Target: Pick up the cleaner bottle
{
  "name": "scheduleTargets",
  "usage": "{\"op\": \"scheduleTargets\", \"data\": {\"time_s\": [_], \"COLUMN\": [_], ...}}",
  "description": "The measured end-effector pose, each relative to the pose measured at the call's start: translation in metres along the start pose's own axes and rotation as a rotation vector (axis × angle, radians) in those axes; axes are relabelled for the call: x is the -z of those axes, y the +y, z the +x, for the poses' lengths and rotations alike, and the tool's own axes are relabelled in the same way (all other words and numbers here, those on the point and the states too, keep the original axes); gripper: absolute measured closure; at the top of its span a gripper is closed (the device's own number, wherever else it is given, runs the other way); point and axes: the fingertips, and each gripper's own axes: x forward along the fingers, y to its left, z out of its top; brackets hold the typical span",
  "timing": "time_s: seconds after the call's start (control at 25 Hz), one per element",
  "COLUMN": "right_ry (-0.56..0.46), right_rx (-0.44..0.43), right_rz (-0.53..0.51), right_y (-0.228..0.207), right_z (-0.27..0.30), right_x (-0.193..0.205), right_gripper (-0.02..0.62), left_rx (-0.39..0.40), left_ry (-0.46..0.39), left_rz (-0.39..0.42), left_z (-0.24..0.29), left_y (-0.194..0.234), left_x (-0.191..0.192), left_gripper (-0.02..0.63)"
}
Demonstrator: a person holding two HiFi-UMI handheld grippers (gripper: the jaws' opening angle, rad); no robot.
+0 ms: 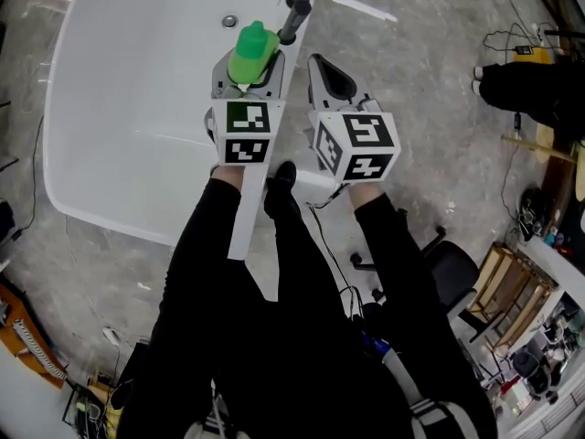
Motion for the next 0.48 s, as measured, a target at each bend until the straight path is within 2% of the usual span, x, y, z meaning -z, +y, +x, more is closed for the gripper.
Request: {"op": "scheduleTargets", "data": {"time_s": [0.48], "right_ry": [-0.051], "right_rx": [-0.126], "right_rz": [-0.083], "right_y": [0.081], "right_z": [0.005], "right_x": [-0.051], "right_gripper": [0.594], "left_rx": [-0.112], "left_ry": [-0.056], "left_rz": [-0.026], "left_z": [-0.073], "left_y": [0.058], "left_x": [-0.037], "left_gripper": [0.411]}}
